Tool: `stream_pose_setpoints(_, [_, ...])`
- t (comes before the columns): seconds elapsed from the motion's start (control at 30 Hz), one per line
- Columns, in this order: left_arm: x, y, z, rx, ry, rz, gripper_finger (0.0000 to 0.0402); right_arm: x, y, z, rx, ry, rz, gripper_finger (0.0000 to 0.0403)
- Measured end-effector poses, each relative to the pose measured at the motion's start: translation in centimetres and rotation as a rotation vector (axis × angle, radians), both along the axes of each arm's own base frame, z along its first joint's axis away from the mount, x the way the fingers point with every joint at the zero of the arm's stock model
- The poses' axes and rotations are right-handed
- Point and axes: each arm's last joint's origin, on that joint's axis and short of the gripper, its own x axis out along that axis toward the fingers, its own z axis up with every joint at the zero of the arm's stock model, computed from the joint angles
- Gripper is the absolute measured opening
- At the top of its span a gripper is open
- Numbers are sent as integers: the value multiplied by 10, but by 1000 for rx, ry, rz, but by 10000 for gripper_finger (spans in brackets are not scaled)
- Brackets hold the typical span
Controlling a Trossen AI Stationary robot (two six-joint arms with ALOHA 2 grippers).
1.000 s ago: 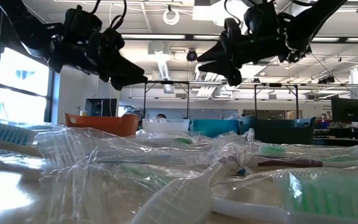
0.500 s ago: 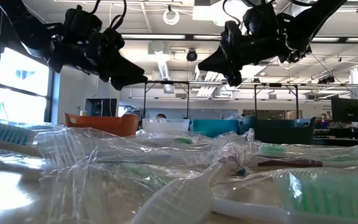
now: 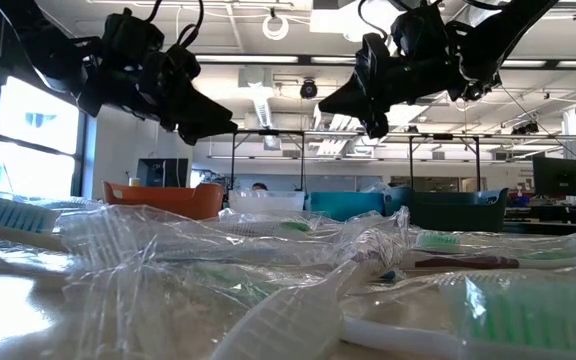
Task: Pick & Place Toothbrushes
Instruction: Put the green toothbrush into the transparent bin
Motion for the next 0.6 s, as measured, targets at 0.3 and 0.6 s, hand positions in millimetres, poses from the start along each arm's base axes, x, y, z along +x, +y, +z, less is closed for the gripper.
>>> stream_pose_setpoints(0.3, [0,1,2,-84,-13,58,198,4,10,0,-13,5,32,3])
stream_pose_setpoints(0.6, [0,5,1,-51,-8,180,198,6,42,-4,-102,154,-46,3])
